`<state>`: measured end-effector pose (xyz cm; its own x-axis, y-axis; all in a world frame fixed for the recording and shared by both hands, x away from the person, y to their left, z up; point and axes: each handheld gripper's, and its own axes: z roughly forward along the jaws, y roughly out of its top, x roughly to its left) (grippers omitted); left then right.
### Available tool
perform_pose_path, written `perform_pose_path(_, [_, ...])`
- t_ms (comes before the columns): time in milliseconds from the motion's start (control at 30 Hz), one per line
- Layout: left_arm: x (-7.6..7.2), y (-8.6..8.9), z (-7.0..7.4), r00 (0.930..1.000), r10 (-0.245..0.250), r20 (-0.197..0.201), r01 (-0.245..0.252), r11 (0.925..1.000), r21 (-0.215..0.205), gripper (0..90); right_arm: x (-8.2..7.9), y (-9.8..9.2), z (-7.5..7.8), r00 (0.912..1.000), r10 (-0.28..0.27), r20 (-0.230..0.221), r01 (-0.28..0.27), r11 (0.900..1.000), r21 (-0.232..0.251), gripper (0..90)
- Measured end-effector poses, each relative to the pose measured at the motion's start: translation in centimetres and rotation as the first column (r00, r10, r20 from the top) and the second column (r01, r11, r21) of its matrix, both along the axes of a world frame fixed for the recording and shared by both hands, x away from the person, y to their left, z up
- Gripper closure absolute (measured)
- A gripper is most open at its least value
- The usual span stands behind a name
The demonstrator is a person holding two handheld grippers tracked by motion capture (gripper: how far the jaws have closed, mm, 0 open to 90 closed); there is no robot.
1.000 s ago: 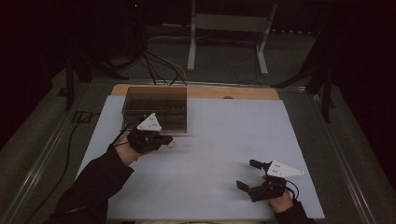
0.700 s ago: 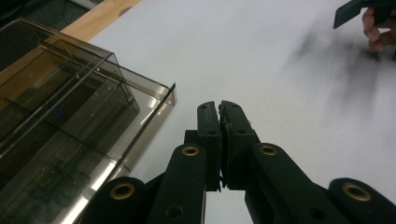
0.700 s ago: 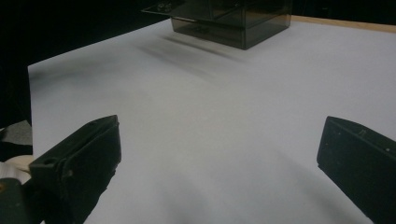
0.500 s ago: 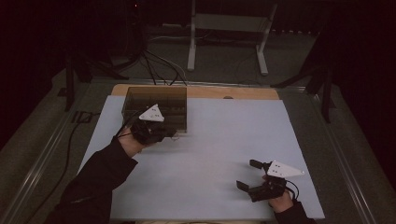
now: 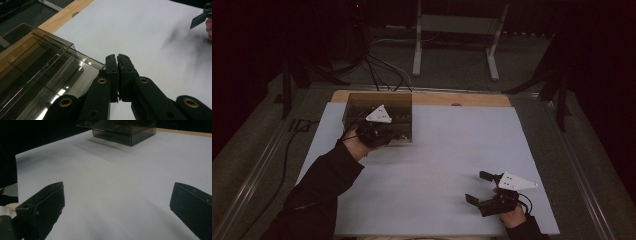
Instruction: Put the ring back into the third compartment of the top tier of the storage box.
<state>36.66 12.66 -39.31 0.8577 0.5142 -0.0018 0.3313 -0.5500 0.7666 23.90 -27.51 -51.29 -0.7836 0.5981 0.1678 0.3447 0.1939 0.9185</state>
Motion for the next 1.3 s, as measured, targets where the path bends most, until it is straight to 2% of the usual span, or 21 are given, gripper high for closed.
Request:
perform_pose_path(533, [2.7,-0.6,0.9,0.9992,0.038,-0.010,-0.038,0.9981,-0.049,89.1,0.0,0.0,0.0,1.0000,0.002,0.000,-0.002,1.000,0.001,0.0])
perform_pose_path(567, [2.9,-0.6,0.9,0.9991,0.041,-0.011,-0.041,0.9983,-0.042,89.1,0.0,0.0,0.0,1.0000,0.002,0.000,-0.002,1.000,0.001,0.0])
perform_pose_path(800, [4.4,-0.9,0.1,0.9961,0.079,-0.039,-0.080,0.9959,-0.041,89.1,0.0,-0.1,0.0,1.0000,0.002,0.002,-0.002,1.000,0.002,0.0])
perform_pose_path(933, [4.9,-1.0,-0.8,0.9941,0.099,-0.043,-0.101,0.9946,-0.026,89.1,0.0,-0.1,0.0,1.0000,0.002,0.002,-0.002,1.000,0.003,0.0])
perform_pose_path(1300, [6.1,-0.1,-2.5,0.9830,0.165,-0.080,-0.169,0.9850,-0.036,89.0,-0.1,-0.1,0.0,1.0000,0.004,0.004,-0.004,1.000,0.002,0.0])
